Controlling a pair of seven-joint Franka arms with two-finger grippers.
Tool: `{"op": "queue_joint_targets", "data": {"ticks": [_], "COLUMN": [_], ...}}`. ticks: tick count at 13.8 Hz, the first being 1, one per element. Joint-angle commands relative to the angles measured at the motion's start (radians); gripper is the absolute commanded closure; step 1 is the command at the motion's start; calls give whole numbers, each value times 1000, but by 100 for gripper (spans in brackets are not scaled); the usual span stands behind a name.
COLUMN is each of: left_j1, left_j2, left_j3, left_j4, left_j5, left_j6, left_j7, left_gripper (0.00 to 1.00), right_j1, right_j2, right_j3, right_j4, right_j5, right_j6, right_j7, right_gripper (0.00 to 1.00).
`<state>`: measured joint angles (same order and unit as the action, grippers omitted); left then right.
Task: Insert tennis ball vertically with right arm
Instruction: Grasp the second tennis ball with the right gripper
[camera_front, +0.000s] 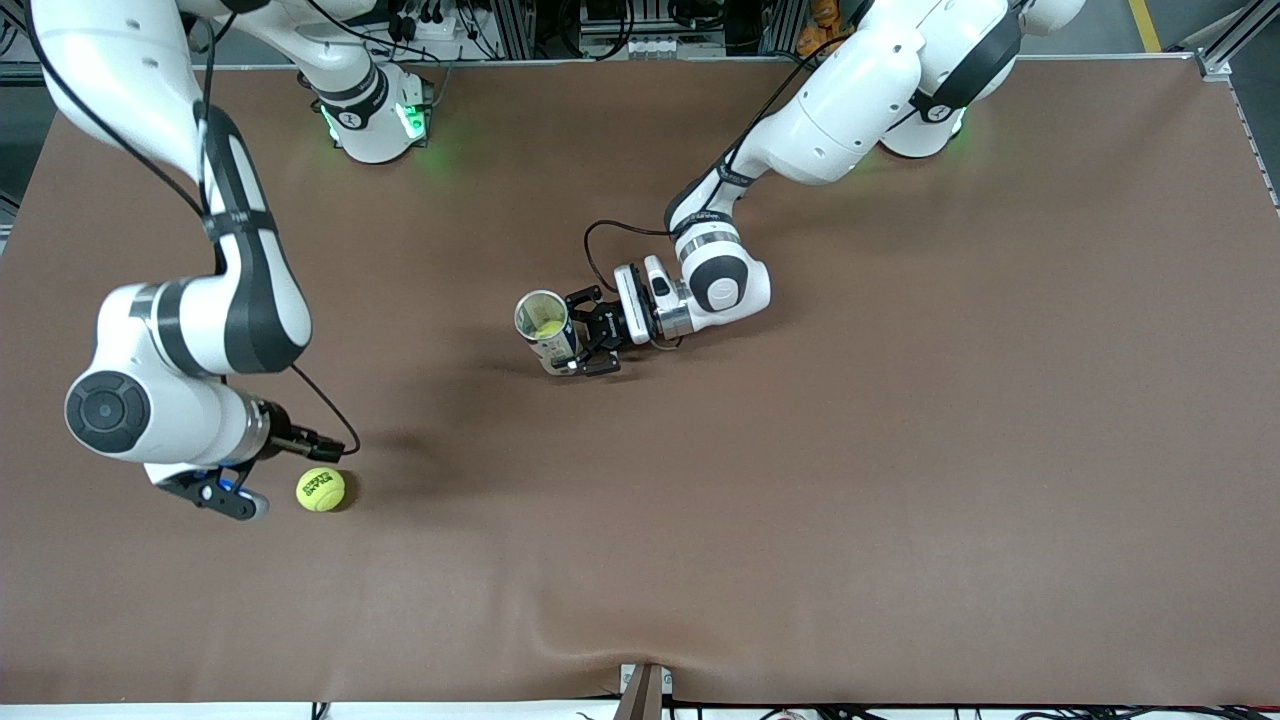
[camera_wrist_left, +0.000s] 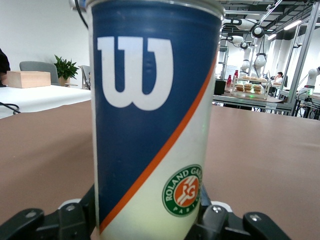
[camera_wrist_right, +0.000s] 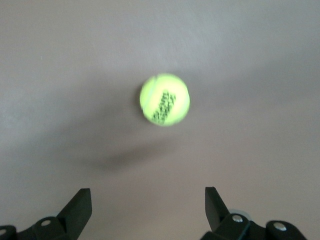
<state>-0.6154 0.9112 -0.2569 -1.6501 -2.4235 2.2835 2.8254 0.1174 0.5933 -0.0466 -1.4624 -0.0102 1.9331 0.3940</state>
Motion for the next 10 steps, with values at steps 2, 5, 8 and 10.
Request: {"op": "queue_joint_targets", "data": {"ticks": [2, 5, 8, 10], "left_j1": [9, 9, 9, 9], "left_j2": [17, 18, 18, 18], "left_j3": [-19, -19, -19, -19], "left_j4": [-22, -22, -22, -22], "left_j5": [-65, -65, -65, -65], "left_j6": [18, 18, 18, 18], "left_j7": [309, 309, 309, 309], "left_gripper": [26, 26, 26, 26], "right_j1": [-28, -36, -41, -50], "right_j2": [74, 115, 166, 183], "right_j3": [21, 21, 21, 21], "right_j4": [13, 11, 13, 13], "right_j5": [-118, -122, -128, -189], "right_j6": [111, 191, 279, 300], "right_j7": [-84, -93, -95, -95], "right_gripper": [0, 0, 0, 0]}}
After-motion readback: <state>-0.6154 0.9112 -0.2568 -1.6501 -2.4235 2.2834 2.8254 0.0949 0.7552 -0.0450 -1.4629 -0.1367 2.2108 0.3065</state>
